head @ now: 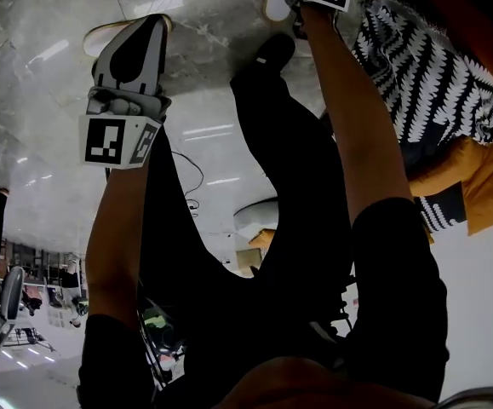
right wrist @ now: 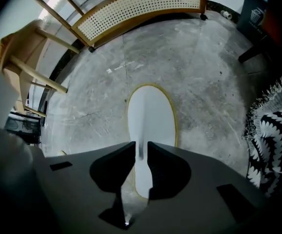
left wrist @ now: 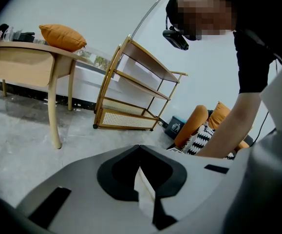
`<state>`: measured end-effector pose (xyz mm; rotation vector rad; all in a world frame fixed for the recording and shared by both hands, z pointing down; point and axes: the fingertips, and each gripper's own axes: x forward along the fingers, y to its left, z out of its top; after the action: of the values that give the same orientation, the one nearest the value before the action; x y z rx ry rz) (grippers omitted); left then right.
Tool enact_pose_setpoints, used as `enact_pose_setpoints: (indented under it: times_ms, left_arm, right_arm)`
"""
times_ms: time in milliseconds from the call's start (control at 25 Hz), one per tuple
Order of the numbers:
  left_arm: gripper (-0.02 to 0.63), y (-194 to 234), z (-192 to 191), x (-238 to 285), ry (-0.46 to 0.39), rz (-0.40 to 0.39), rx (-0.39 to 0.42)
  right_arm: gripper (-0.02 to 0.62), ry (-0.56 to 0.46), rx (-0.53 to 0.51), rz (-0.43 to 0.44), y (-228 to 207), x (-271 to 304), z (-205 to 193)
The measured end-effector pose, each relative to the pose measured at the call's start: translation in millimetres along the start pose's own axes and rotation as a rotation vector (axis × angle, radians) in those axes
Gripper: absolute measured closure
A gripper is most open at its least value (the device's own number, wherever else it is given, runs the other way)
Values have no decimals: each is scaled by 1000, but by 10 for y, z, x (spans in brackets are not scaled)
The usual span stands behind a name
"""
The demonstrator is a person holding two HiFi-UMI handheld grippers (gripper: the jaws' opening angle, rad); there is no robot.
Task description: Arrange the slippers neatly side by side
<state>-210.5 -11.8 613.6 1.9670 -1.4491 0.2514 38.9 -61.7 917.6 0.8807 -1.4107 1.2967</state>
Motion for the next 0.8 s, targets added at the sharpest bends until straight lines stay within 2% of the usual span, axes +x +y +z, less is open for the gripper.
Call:
enact_pose_setpoints:
  times_ms: [40, 80, 200, 280, 360, 480, 600, 680, 800]
  left_arm:
    - [591, -2, -1, -12, 0, 3, -2]
    - [591, -4, 10, -31, -1, 6, -3]
    - [591, 4, 49, -131, 0, 15, -12]
    - [591, 28, 34, -226, 14, 29, -28]
    - [591, 82, -8, -313, 33, 49, -58]
    - [591, 214, -115, -478, 61, 77, -135]
    - [591, 346, -305, -740, 92, 101, -228]
    - [591, 505, -420, -870, 110, 150, -264]
    - [591, 765, -526, -993, 138, 237, -264]
  right_arm:
    - [492, -8, 16, 1, 4, -53, -4]
    - [477, -18, 36, 6, 17, -127, -11]
    - [497, -78, 87, 30, 139, -432, -43]
    - [524, -148, 62, 29, 291, -678, -49]
    - [542, -243, -20, 52, 553, -953, 19]
    - [557, -412, -179, 168, 1179, -1389, 164]
    - [560, -517, -362, 259, 1876, -1789, 119]
    - [560, -562, -453, 286, 2251, -1976, 105]
    - [560, -619, -514, 277, 2612, -2122, 135]
